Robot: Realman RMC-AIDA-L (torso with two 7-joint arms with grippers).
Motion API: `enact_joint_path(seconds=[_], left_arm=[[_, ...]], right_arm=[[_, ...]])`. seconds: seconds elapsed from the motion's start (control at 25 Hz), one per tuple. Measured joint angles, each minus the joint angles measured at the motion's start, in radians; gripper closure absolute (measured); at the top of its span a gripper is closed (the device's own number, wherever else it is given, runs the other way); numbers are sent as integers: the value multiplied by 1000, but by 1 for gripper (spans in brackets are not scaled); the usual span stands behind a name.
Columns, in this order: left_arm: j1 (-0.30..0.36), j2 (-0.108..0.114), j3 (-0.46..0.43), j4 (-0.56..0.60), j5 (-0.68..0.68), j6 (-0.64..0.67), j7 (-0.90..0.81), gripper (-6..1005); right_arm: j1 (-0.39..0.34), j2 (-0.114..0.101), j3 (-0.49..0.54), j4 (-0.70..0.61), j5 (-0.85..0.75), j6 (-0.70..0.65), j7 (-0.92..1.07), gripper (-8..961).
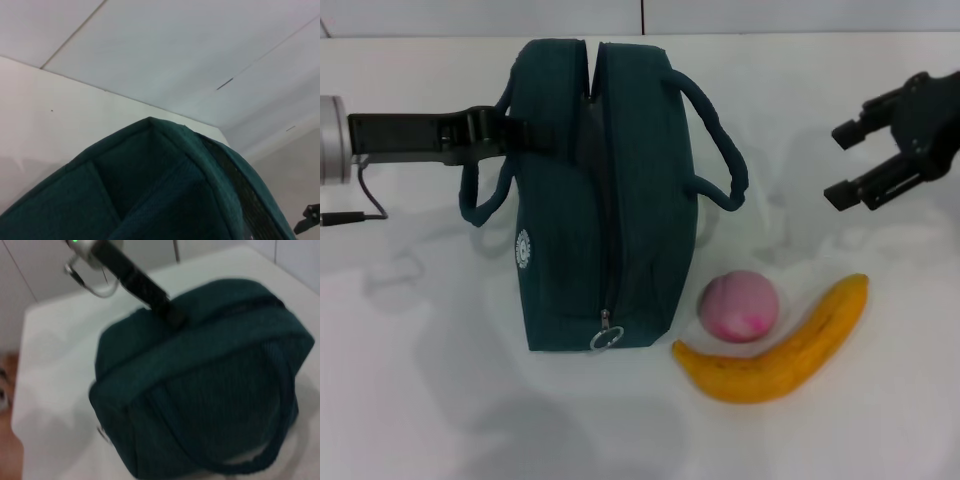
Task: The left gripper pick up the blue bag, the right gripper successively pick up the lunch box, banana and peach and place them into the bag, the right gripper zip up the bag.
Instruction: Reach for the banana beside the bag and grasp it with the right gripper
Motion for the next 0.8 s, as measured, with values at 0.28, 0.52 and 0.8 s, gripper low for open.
enact_joint_path(seconds=[0.28, 0.52, 0.8], left_arm=[[1, -3, 0, 0, 0, 0, -6, 970], [-5, -5, 1, -1, -7, 0, -8, 969], [-2, -7, -1, -2, -9, -1, -14, 969]], right_arm=[[113, 71, -34, -101, -178, -47, 116, 99], [186, 141, -172, -51, -302, -18, 141, 100], [216, 156, -422, 53, -317, 47, 181, 102]])
